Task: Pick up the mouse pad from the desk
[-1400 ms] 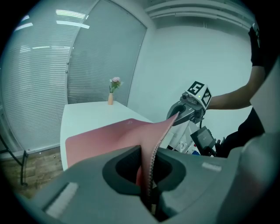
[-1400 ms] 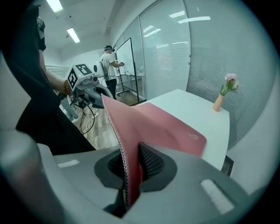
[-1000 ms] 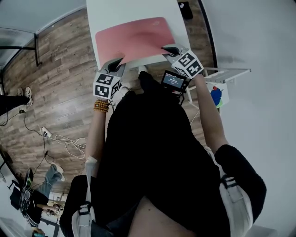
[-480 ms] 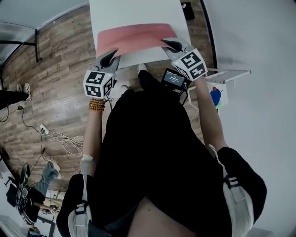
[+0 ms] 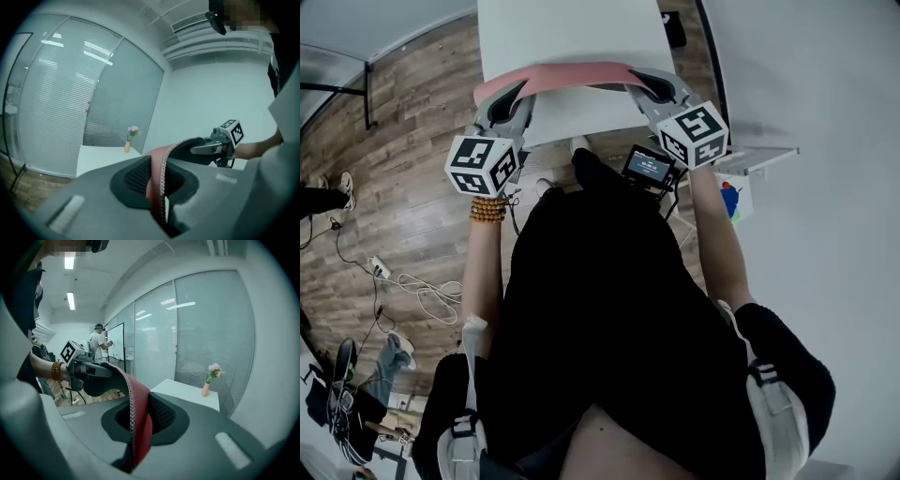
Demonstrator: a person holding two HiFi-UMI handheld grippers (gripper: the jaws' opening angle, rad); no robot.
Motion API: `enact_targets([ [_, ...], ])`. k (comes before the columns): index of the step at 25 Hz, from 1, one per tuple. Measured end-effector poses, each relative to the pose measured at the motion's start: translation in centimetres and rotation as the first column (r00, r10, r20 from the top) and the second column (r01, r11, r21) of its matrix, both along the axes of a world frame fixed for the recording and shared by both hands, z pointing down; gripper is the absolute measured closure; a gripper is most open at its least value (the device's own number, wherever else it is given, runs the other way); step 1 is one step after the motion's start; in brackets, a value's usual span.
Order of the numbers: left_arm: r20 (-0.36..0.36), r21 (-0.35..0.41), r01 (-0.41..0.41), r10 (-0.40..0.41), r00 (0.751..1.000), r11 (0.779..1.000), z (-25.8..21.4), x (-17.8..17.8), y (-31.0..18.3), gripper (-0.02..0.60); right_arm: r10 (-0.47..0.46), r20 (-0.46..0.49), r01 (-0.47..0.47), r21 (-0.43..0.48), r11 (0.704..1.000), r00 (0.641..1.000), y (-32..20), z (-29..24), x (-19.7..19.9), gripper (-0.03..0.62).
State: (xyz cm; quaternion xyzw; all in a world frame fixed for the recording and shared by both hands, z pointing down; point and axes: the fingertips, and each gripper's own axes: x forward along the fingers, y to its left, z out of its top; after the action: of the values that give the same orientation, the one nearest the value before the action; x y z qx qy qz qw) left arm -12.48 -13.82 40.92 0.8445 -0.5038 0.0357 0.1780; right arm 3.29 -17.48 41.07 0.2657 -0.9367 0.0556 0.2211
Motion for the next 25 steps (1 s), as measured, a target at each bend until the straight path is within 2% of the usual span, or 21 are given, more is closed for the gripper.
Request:
enact_targets([
  [4,-0.078,0.030,0.026,-0.023,0.997,0.999,-2.5,-0.8,-1.4,0.560,0.047,0.087,-0.047,-0.009,0.999,0.995,-0.9,-2.5,-0.8,0.551],
  [10,-0.075,0.090,0.024,-0.018,0.997,0.996,-5.4,-0.6,-2.3,0.560,0.121,0.220,-0.119,-0.022,0.993,0.968,-1.8,-5.3,-0.8,0.553],
  [17,-0.146,0.180,0.052,-0.025,0.989,0.982,-9.3,0.0,-3.4,0.561,0.144,0.311,-0.152,0.003,0.988,0.939,-2.5,-8.7,-1.3,0.553],
  [20,-0.171,0.211,0.052,-0.015,0.985,0.976,-10.5,0.4,-3.5,0.561,0.131,0.321,-0.147,0.024,0.989,0.938,-2.2,-9.8,-2.4,0.553],
  [25,-0.114,0.253,-0.006,0.036,0.993,0.968,-11.8,2.6,-3.5,0.560,0.085,0.337,-0.100,0.028,0.995,0.938,-1.7,-11.0,-4.3,0.551],
])
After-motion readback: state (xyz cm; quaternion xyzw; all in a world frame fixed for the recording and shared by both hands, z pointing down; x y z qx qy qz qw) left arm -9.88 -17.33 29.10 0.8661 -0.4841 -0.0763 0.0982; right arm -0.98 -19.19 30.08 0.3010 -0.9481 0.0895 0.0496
